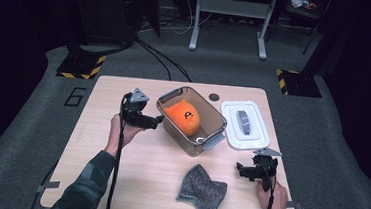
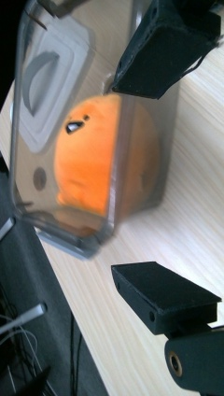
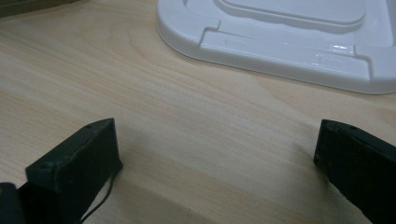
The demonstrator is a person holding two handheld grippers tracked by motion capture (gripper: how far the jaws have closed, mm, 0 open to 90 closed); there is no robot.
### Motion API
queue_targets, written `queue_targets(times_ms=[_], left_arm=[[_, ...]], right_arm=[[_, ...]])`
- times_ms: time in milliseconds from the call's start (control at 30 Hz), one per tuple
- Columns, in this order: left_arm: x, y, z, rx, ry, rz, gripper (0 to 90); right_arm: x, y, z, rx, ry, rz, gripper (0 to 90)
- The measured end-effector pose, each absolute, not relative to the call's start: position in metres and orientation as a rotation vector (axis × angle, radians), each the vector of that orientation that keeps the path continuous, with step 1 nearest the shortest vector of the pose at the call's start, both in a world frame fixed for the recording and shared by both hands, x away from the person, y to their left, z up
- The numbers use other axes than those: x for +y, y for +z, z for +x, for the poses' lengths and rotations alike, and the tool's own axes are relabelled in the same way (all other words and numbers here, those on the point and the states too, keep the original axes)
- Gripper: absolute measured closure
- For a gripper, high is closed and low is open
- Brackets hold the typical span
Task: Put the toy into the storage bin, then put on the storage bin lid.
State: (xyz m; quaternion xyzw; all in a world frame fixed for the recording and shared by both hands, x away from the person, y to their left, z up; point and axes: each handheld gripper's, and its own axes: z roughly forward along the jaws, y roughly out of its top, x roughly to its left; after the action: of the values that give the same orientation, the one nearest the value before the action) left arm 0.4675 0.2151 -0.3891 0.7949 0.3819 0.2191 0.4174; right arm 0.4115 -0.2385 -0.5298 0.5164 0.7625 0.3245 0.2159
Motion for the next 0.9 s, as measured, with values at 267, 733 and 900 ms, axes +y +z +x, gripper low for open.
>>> queue_targets(times_ms=[267,733,900], left_arm=[[0.251,-0.416,0.452,1.017,0.575,1.998,9.1],[0.29,-0.472,0.439,1.179,0.524,2.004,6.1],[0.298,-0.495,0.437,1.234,0.51,2.044,4.3]], right_arm=[[-0.238,-0.53,0.411,2.113,0.9,1.431,0.0],[-0.239,-0.53,0.411,2.115,0.899,1.431,0.0],[-0.238,-0.53,0.412,2.114,0.899,1.432,0.0]])
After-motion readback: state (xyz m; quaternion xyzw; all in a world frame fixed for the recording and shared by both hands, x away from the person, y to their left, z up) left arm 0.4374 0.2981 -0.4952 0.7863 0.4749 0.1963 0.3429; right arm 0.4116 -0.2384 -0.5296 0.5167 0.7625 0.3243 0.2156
